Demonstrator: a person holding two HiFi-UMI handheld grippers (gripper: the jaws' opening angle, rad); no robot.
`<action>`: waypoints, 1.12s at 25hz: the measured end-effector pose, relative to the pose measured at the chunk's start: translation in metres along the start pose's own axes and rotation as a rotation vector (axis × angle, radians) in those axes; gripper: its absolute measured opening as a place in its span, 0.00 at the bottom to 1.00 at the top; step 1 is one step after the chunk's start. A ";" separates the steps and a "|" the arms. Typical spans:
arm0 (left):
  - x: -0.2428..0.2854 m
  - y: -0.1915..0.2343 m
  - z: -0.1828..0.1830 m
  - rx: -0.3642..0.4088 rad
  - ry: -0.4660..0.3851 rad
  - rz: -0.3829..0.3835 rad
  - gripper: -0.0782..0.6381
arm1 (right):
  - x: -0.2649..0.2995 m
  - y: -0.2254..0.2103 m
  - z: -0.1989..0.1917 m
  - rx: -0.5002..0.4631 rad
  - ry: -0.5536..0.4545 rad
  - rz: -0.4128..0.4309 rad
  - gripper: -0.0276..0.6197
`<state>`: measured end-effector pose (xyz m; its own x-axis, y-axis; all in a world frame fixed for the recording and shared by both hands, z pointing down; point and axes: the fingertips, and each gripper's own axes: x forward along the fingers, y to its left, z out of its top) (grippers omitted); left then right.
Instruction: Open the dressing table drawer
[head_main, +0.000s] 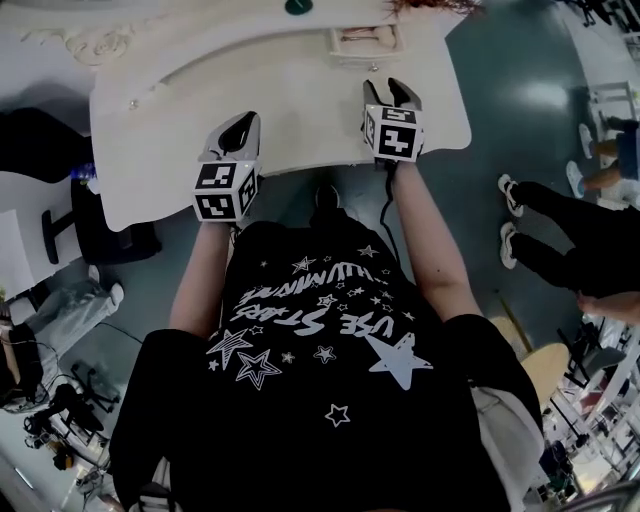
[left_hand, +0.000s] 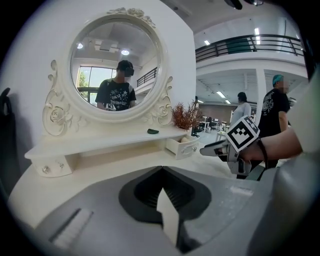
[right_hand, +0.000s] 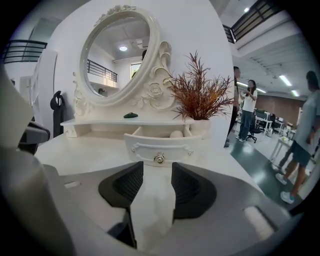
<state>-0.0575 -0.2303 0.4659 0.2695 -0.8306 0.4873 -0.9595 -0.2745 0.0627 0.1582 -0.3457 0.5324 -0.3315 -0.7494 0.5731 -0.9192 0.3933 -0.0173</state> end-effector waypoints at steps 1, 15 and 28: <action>-0.003 0.001 0.000 0.001 -0.003 -0.011 0.11 | -0.006 0.001 0.000 0.007 -0.006 -0.014 0.36; -0.088 0.040 -0.022 0.041 -0.052 -0.150 0.11 | -0.098 0.084 0.000 0.069 -0.100 -0.166 0.09; -0.190 0.069 -0.078 0.089 -0.061 -0.254 0.11 | -0.186 0.200 -0.037 0.104 -0.143 -0.226 0.09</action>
<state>-0.1815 -0.0541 0.4457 0.5075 -0.7565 0.4125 -0.8504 -0.5170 0.0981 0.0438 -0.1073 0.4527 -0.1355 -0.8821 0.4511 -0.9876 0.1566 0.0095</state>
